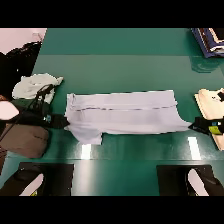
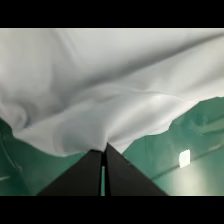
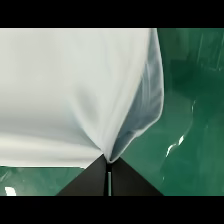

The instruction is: Fold the shirts.

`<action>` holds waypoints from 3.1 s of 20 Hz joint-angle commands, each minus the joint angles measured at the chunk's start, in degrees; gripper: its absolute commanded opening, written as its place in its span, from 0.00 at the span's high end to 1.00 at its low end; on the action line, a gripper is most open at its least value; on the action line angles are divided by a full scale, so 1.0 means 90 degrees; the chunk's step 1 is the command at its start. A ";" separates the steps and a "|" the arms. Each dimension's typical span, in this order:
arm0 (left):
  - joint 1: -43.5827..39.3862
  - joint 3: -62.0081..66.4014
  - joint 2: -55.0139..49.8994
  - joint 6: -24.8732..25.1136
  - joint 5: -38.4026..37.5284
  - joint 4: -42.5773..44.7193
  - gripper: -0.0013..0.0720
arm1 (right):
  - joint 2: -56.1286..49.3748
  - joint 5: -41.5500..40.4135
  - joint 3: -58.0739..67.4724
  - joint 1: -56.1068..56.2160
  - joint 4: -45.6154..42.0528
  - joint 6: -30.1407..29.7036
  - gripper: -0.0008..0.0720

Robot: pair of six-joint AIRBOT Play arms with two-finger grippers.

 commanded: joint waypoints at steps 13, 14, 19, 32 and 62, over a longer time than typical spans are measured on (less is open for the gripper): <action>0.0007 0.2375 -0.3334 0.0333 0.1761 0.0848 0.96 | -0.4568 -0.0704 0.3803 0.1438 0.0075 0.0369 0.97; 0.0007 0.2375 -0.3424 0.0335 0.1923 0.0848 0.96 | -0.4782 -0.0690 0.4014 0.1440 0.0078 0.0427 0.97; 0.0007 0.2378 -0.3665 0.0335 0.2640 0.0845 0.96 | -0.5462 -0.0743 0.4663 0.1443 0.0083 0.0493 0.97; -0.0012 0.3245 -0.3453 0.0508 0.1110 0.0578 0.94 | -0.5102 -0.0148 0.3793 0.0012 0.0940 -0.1018 0.35; -0.2567 0.5787 -0.6431 0.0478 0.1637 -0.0874 0.96 | -0.4240 0.0175 0.4204 0.0908 0.3232 -0.1202 0.97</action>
